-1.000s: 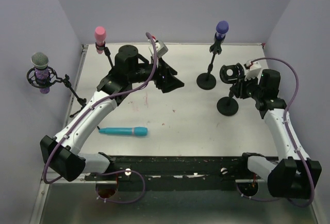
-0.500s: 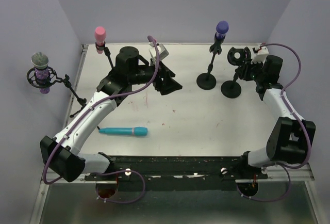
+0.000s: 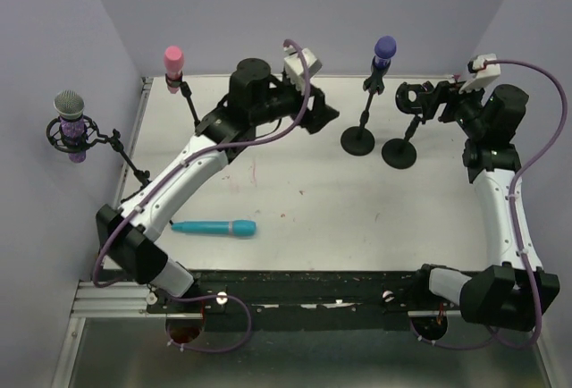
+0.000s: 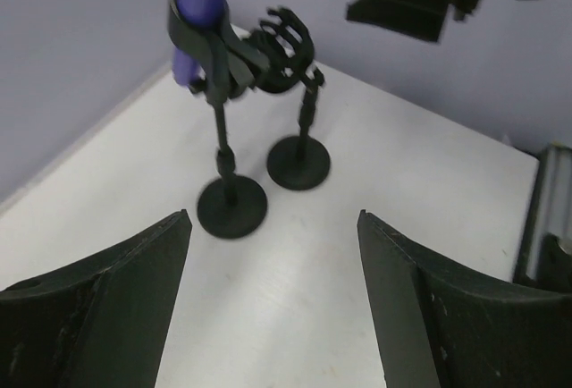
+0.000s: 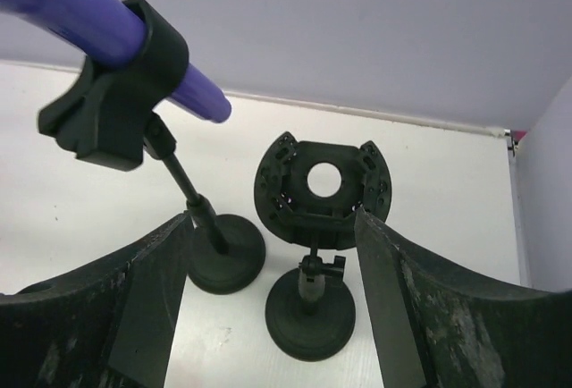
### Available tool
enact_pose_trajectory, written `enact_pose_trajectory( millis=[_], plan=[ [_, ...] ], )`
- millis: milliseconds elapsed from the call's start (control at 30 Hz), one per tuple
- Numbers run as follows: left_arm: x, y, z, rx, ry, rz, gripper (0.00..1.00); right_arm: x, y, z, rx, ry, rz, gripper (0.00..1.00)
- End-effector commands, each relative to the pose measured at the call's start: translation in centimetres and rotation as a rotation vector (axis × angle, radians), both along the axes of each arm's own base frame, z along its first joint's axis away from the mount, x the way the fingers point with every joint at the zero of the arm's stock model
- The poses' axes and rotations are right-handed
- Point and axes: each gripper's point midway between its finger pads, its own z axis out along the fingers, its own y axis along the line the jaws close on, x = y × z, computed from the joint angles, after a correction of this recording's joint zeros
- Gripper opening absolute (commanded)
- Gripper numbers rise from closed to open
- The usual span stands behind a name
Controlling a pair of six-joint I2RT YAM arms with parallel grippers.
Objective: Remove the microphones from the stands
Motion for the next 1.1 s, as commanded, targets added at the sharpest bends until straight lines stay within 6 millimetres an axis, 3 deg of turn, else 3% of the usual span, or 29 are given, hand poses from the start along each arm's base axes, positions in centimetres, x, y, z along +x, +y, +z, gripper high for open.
enact_pose_trajectory(
  millis=[0,100,333,600,800,1000,1067],
  plan=[
    [7.9,-2.9,2.5,0.003,-0.157,0.287,0.84,-1.2,0.1,0.2,0.082,0.057,-0.026,0.8],
    [9.9,-5.6,3.0,-0.037,-0.178,0.322,0.86,-1.7,-0.6,0.7,0.086,0.061,-0.081,0.81],
    [11.3,-10.8,2.7,-0.088,-0.209,0.314,0.89,-3.6,-1.0,0.7,0.064,0.068,-0.118,0.83],
    [13.2,-13.6,0.1,-0.085,-0.203,0.367,0.98,-4.9,-0.9,0.3,0.069,0.1,-0.127,0.83],
    [14.5,-15.0,-1.7,-0.08,-0.178,0.377,0.98,-5.6,-1.0,0.3,0.063,0.107,-0.141,0.83],
    [15.0,-15.0,-3.0,-0.073,-0.14,0.395,0.86,-5.6,-1.0,1.0,0.084,0.09,-0.148,0.83],
    [14.9,-15.1,-3.1,-0.061,-0.139,0.377,0.77,-5.4,-0.9,1.1,0.096,0.09,-0.148,0.83]
  ],
)
